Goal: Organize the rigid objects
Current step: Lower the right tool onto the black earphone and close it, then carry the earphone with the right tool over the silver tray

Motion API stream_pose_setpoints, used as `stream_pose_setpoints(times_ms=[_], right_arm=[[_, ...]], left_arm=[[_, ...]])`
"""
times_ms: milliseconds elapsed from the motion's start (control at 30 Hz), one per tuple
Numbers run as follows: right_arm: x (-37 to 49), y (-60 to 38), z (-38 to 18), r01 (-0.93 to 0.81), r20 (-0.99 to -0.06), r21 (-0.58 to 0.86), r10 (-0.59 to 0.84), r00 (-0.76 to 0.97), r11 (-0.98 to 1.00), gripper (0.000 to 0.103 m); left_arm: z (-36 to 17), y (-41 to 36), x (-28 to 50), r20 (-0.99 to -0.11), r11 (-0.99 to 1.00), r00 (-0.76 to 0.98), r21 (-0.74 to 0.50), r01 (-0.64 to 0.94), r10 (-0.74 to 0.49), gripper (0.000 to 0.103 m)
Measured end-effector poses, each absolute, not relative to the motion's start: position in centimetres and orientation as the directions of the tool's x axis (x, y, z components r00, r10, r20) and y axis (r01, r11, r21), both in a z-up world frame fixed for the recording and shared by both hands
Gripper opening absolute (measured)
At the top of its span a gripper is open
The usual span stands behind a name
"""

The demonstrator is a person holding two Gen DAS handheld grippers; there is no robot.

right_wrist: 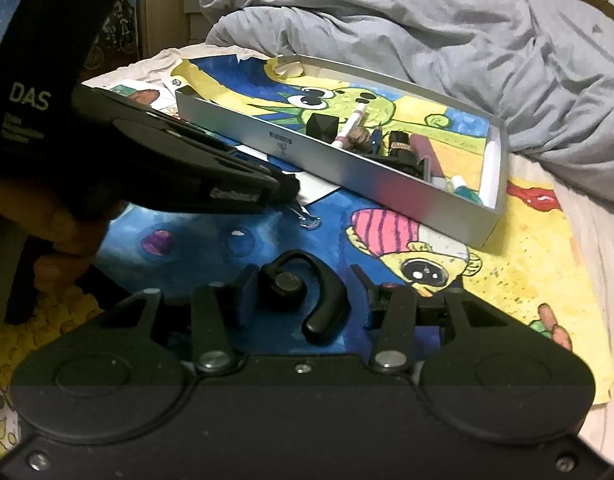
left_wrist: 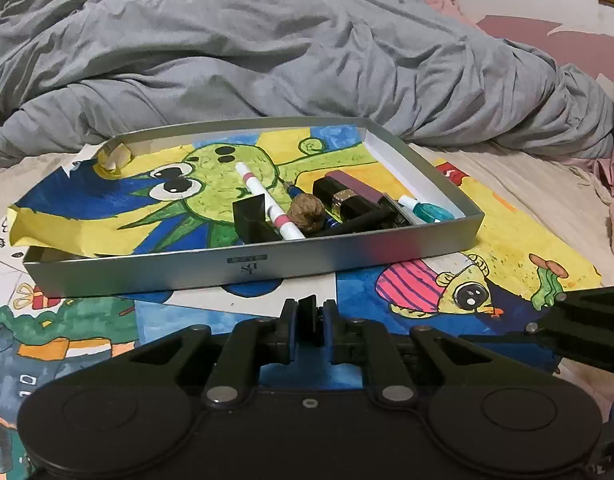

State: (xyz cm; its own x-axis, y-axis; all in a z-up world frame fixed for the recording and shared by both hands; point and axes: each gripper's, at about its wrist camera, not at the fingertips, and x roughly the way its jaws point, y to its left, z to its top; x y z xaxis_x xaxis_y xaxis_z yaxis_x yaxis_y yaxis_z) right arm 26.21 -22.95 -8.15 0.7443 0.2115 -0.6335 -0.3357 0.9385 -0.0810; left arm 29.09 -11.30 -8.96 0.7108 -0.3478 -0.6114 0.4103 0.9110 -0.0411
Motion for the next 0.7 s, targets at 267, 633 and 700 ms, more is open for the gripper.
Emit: stream_pose_setpoints(times_ms=[267, 633, 700], right_arm=[[26.2, -23.4, -7.9, -0.319, -0.632, -0.087, 0.195, 0.750, 0.944, 0.038], [26.3, -23.8, -7.4, -0.285, -0.609, -0.107, 0.164, 0.776, 0.953, 0.038], [26.2, -23.8, -7.2, -0.278, -0.599, -0.113, 0.158, 0.785, 0.954, 0.038]], left_arm=[[-8.7, -11.0, 28.7, -0.609, 0.917, 0.718, -0.040, 0.397, -0.337, 0.010], [-8.3, -10.5, 28.1, -0.588, 0.919, 0.730, -0.059, 0.390, -0.347, 0.010], [-8.1, -10.5, 28.0, -0.583, 0.921, 0.735, -0.062, 0.386, -0.347, 0.010]])
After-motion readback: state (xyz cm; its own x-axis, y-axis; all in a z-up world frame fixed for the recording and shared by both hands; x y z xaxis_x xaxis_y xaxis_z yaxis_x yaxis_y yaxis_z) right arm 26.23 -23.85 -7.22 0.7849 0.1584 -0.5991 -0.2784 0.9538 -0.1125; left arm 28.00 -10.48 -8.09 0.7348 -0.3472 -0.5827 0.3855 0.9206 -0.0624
